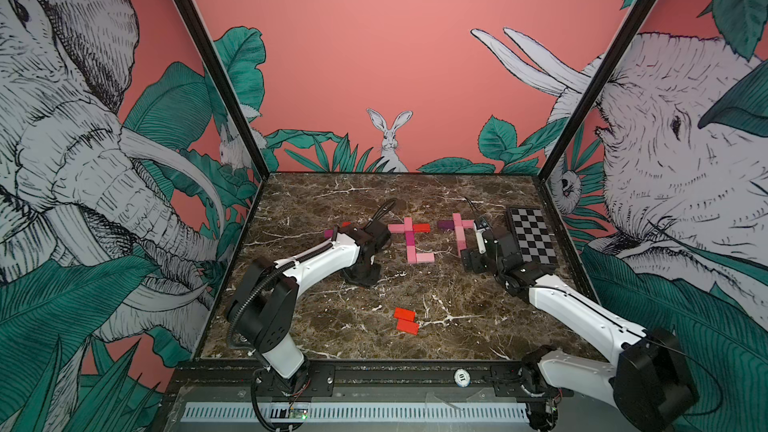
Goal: Assemble the letter t with building blocks
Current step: Pick up the building block from the center of the board, then assemble the building block at the center of the board.
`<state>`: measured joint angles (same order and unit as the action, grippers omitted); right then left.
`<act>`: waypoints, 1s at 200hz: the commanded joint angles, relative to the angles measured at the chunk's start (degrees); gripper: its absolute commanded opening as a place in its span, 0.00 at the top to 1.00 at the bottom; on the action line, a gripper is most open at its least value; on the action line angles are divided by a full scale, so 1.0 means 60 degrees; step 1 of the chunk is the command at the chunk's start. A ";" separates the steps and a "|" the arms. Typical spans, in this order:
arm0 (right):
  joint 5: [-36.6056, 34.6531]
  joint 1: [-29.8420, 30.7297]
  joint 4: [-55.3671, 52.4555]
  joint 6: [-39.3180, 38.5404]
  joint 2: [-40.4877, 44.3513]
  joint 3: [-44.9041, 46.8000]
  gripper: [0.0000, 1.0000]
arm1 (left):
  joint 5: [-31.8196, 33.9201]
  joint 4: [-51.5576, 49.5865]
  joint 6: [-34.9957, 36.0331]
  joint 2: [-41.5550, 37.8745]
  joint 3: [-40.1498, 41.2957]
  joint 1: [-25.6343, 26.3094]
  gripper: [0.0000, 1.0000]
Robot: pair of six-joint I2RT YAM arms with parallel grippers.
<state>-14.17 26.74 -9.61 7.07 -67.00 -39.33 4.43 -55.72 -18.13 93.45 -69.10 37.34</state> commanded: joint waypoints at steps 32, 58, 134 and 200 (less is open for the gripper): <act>-0.0086 0.0049 0.0005 -0.0032 0.0193 -0.0208 0.02 | 0.0155 -0.1612 0.2319 0.0316 -0.1314 -0.2396 1.00; -0.0100 0.0054 -0.0084 -0.0039 0.0239 -0.0271 0.02 | -0.0760 -0.0890 0.1600 0.0413 -0.1181 -0.3347 1.00; 0.0027 0.0030 -0.0148 -0.0093 0.0210 -0.0462 0.02 | -0.0955 0.0294 0.0347 0.1786 -0.1431 -0.3384 1.00; 0.0096 0.0040 -0.0148 -0.0091 0.0212 -0.0508 0.02 | -0.0973 0.0575 0.0019 0.2705 -0.1910 -0.3382 1.00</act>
<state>-14.00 26.74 -11.05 7.03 -66.59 -41.06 -1.50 -52.38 -16.58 109.01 -78.30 17.04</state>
